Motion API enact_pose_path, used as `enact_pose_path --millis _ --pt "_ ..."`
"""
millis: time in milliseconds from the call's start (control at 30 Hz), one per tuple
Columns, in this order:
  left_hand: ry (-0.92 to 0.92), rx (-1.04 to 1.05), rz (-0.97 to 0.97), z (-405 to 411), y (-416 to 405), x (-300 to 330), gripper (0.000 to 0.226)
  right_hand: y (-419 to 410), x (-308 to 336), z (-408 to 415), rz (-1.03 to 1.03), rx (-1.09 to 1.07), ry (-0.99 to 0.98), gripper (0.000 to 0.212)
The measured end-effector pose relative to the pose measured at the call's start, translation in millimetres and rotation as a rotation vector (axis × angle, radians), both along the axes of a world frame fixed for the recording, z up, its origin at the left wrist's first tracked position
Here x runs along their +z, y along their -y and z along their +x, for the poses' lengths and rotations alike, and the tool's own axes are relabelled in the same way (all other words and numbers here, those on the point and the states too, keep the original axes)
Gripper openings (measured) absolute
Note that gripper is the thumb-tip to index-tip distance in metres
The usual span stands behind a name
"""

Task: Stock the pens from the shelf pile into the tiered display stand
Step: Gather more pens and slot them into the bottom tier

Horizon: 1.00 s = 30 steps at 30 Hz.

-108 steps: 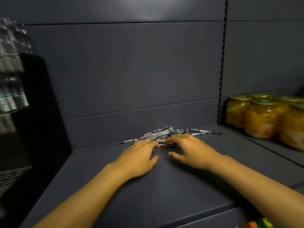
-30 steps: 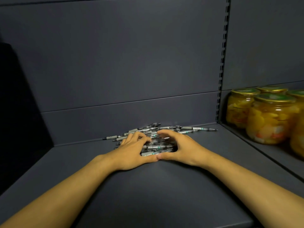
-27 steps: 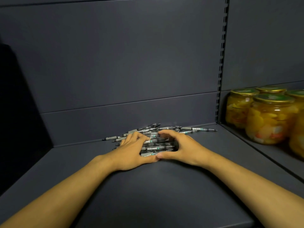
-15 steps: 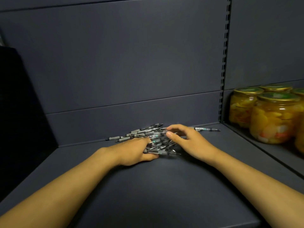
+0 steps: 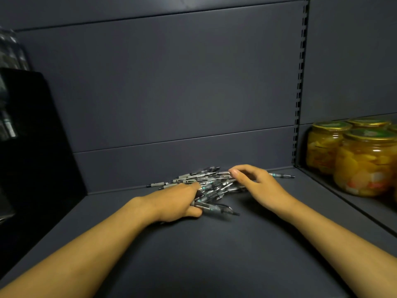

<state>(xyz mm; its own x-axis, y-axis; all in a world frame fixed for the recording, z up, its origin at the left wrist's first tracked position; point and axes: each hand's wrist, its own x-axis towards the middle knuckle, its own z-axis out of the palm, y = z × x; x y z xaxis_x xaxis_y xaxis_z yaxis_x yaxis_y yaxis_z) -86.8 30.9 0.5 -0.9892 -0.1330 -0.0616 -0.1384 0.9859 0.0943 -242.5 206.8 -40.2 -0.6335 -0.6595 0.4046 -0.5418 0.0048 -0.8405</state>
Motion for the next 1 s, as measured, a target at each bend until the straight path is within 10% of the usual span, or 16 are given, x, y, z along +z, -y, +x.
enact_pose_path --millis 300,500,733,867,1000 --pt "-0.462 0.061 0.408 15.9 19.1 12.8 0.013 -4.0 10.3 10.6 -0.045 -0.007 0.024 0.022" --pt "-0.894 0.065 0.742 3.8 -7.2 17.1 0.012 38.3 54.8 80.4 -0.110 0.199 0.072 0.103" --pt "-1.056 0.005 0.934 -10.5 -33.2 -5.7 0.032 68.9 73.7 100.6 -0.265 -0.050 0.046 0.041" --pt "-1.145 -0.018 1.119 -16.1 -34.5 -11.7 0.054 76.0 73.3 102.8 -0.216 -0.093 -0.004 0.039" --pt "-1.095 -0.008 1.615 -17.9 -32.7 -12.6 0.026 81.2 69.7 110.3 -0.179 -0.101 -0.118 0.037"
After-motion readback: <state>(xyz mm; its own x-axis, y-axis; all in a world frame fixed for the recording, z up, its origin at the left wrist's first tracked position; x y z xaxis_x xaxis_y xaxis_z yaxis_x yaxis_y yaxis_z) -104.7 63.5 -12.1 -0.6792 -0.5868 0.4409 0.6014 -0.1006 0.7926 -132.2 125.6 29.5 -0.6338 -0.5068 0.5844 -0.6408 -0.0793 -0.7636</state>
